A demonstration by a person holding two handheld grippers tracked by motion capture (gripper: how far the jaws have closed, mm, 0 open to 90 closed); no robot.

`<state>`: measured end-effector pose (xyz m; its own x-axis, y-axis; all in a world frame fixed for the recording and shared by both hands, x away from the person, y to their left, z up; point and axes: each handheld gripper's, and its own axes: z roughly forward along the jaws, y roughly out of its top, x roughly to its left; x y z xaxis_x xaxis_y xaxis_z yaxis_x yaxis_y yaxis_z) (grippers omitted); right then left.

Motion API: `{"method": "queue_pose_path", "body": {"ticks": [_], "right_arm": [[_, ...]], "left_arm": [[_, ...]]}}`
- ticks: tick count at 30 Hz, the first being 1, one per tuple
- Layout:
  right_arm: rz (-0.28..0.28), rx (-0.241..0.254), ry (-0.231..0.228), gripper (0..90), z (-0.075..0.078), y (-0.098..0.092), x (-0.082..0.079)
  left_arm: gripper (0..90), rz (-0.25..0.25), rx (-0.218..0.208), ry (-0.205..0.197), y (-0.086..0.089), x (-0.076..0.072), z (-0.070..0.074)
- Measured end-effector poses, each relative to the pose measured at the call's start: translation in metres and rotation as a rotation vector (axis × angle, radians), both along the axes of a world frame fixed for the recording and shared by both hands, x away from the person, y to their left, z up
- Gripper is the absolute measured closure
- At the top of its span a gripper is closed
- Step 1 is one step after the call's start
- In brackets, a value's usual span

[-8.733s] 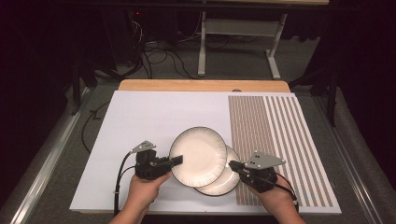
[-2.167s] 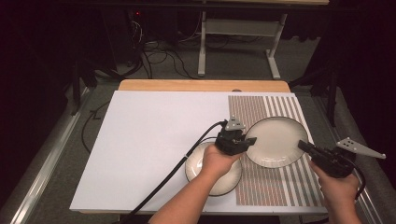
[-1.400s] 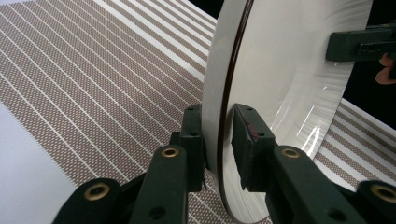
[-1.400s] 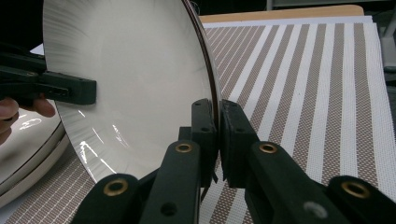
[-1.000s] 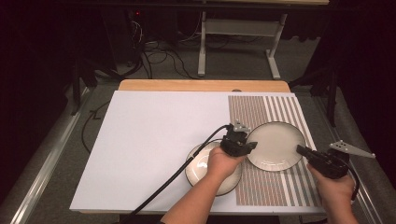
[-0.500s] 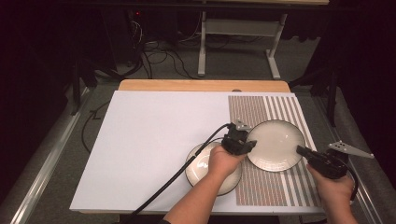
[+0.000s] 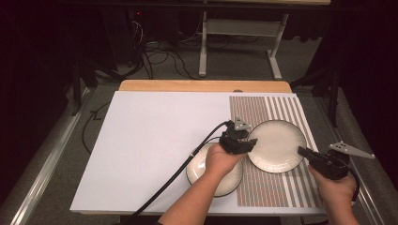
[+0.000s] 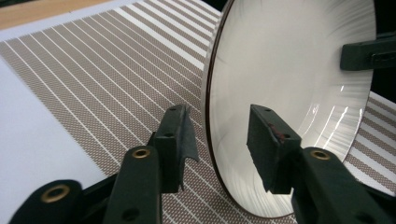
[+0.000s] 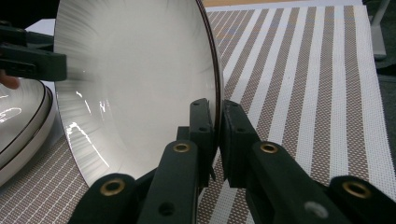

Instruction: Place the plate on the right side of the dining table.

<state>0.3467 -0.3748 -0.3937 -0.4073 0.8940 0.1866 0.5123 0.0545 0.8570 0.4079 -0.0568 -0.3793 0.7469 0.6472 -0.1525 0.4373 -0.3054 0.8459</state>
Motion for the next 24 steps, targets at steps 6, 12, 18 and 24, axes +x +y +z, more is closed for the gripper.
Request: {"method": "queue_pose_path", "body": {"ticks": [6,12,18,24], "right_arm": [[0.007,-0.011,-0.006,86.4,0.001,0.001,0.000],[-0.004,-0.017,0.003,85.8,0.000,0.002,0.000],[-0.004,-0.024,0.003,85.8,0.001,0.003,-0.001],[-0.009,-0.028,0.009,85.4,0.000,0.003,0.000]], "left_arm": [[49.9,0.029,-0.011,-0.019,0.020,-0.007,0.007],[43.1,0.039,-0.038,-0.035,0.049,-0.018,0.011],[33.4,0.072,-0.077,-0.048,0.082,-0.029,0.010],[22.7,0.116,-0.076,-0.065,0.111,-0.040,0.009]]}}
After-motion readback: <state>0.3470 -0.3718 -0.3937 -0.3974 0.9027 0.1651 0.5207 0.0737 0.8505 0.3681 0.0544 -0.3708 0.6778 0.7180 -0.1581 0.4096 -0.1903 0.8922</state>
